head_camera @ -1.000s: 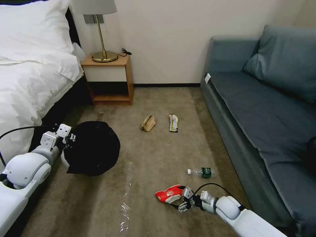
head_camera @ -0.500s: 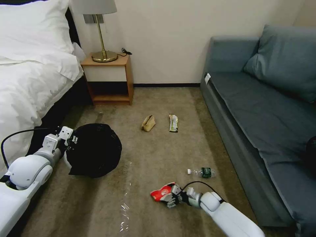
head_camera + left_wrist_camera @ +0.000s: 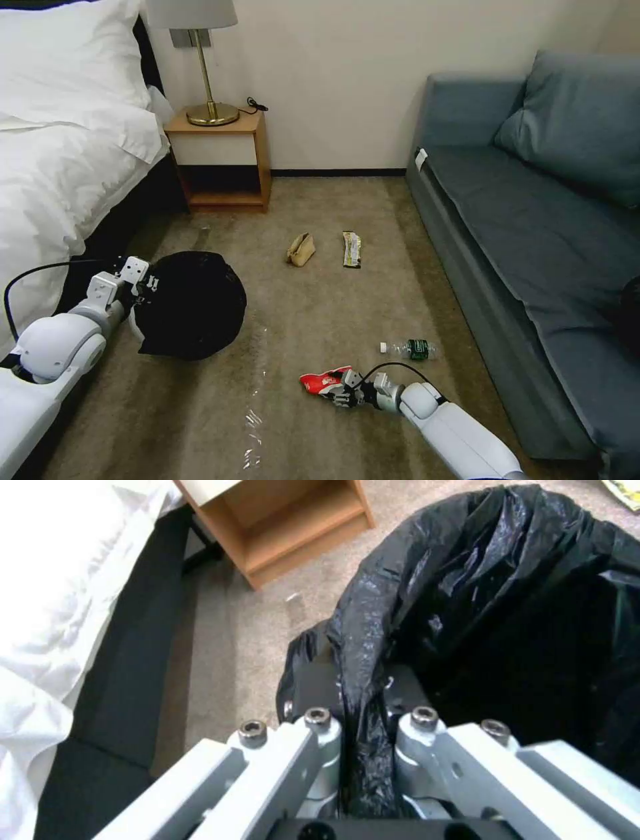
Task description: Pick up the trash bin, then pick up the garbage on the floor and place it into the trash bin.
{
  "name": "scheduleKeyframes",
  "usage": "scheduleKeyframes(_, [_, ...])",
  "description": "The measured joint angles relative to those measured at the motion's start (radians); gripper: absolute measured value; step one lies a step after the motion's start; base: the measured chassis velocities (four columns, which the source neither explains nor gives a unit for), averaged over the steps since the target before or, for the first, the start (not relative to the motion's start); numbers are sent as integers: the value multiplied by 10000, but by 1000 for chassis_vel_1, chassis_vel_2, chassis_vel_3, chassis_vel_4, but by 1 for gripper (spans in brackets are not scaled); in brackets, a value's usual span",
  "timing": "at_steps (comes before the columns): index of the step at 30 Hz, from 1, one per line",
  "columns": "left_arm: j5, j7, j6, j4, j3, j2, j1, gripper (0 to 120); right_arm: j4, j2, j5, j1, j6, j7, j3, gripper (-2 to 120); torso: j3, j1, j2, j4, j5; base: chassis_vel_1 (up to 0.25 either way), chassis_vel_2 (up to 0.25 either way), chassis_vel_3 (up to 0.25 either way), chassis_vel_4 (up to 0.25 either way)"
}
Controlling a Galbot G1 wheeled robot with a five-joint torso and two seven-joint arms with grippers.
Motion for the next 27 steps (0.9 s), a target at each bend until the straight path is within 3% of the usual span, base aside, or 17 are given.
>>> scheduleKeyframes(2, [0, 5, -3, -17, 1, 13, -5, 5, 12, -13, 10, -31, 6, -27, 21, 34, 0, 0, 0, 0, 0, 0, 0, 0, 0])
scheduleKeyframes(5, [-5, 10, -36, -16, 1, 22, -30, 5, 14, -25, 75, -112, 40, -54, 65, 17, 0, 0, -1, 0, 1, 0, 0, 0, 0])
scheduleKeyframes(11, [-1, 16, -79, -34, 18, -9, 0, 5, 16, 7, 104, -149, 73, -51, 109, 0, 0, 0, 0, 0, 1, 0, 0, 0, 0])
scheduleKeyframes(27, [74, 107, -270, 122, 128, -92, -47, 5, 426, -209, 285, -322, 56, -119, 387, 0, 0, 0, 0, 1, 3, 0, 0, 0, 0])
